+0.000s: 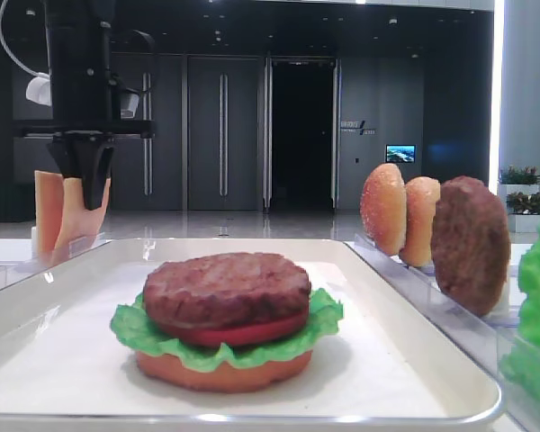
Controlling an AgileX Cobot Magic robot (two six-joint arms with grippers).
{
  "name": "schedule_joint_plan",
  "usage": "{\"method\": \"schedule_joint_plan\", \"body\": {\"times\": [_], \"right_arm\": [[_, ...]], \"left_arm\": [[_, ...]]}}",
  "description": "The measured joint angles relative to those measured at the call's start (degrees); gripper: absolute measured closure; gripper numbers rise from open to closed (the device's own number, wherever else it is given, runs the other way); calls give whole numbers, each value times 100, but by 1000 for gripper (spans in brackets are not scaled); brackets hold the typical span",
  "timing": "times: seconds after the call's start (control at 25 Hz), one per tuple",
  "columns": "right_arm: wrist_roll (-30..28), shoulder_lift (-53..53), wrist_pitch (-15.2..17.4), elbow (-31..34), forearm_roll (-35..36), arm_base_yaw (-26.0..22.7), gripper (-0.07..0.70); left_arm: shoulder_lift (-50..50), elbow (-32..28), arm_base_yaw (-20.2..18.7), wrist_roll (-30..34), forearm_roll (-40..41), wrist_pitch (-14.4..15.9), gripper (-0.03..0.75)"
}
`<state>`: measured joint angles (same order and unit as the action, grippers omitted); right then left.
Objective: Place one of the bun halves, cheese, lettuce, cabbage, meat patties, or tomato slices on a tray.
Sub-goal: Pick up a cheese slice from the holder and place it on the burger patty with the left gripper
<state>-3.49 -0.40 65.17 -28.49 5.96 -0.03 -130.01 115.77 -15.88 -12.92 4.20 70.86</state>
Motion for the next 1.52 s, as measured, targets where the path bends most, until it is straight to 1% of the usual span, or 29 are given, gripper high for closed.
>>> {"method": "schedule_joint_plan", "body": {"times": [0.2, 0.64, 1.08, 1.52], "right_arm": [[0, 0, 0, 0, 0, 0, 223], [0, 0, 0, 0, 0, 0, 223], [0, 0, 0, 0, 0, 0, 223], [0, 0, 0, 0, 0, 0, 223]], "left_arm": [[118, -31, 0, 4, 136, 0, 680], [594, -30, 0, 4, 115, 0, 681], [1005, -30, 0, -77, -95, 0, 681], [1218, -30, -20, -158, -637, 12, 681]]}}
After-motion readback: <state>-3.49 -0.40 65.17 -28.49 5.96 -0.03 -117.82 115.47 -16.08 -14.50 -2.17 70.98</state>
